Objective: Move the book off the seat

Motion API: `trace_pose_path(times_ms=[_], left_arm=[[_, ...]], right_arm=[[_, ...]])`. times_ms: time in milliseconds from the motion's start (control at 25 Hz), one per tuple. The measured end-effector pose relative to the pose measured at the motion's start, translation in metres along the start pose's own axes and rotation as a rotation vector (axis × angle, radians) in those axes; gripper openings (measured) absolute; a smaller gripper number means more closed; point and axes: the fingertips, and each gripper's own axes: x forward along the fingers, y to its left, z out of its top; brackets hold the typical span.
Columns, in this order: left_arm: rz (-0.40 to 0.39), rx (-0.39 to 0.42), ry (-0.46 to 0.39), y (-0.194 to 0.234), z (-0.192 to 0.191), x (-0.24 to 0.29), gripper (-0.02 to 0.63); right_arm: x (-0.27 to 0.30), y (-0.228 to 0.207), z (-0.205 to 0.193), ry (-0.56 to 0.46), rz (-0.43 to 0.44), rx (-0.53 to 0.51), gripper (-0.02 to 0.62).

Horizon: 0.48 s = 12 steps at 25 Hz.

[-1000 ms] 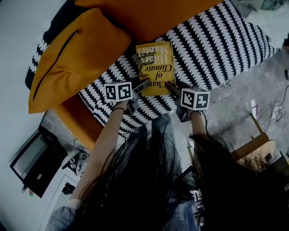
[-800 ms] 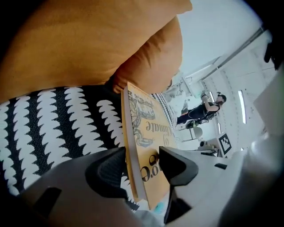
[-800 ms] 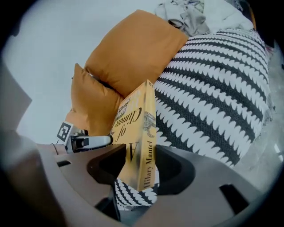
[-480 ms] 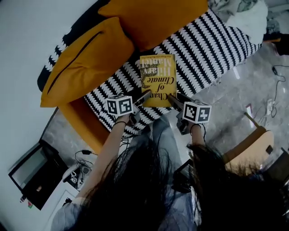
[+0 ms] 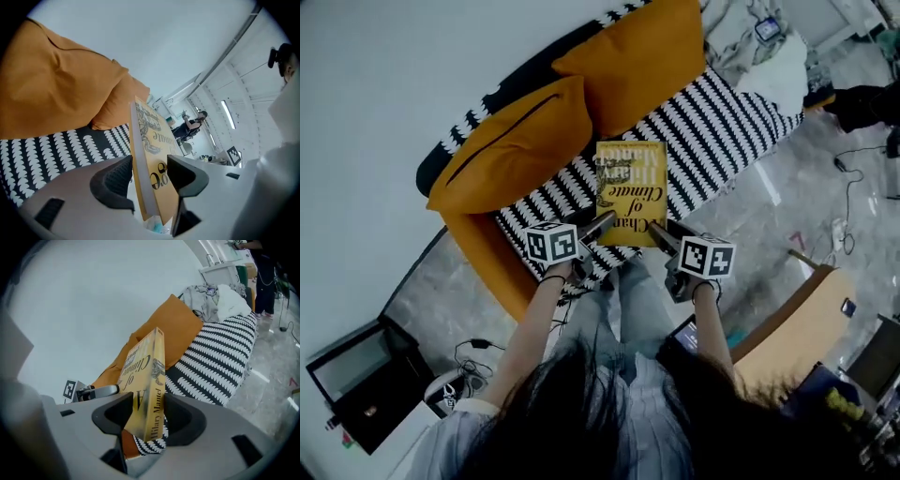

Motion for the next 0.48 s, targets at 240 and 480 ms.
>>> trace_pose_path(times_ms=[240, 480], left_arm=[[-0.033, 0.039, -0.081, -0.043, 0.014, -0.046, 0.227], [-0.051, 0.076, -0.120, -0.076, 0.008, -0.093, 0.227]], right_arm=[[-0.040, 0.046, -0.001, -0.063, 0.002, -0.039, 0.218], [-0.073, 0.089, -0.018, -0.094, 0.014, -0.080, 0.218]])
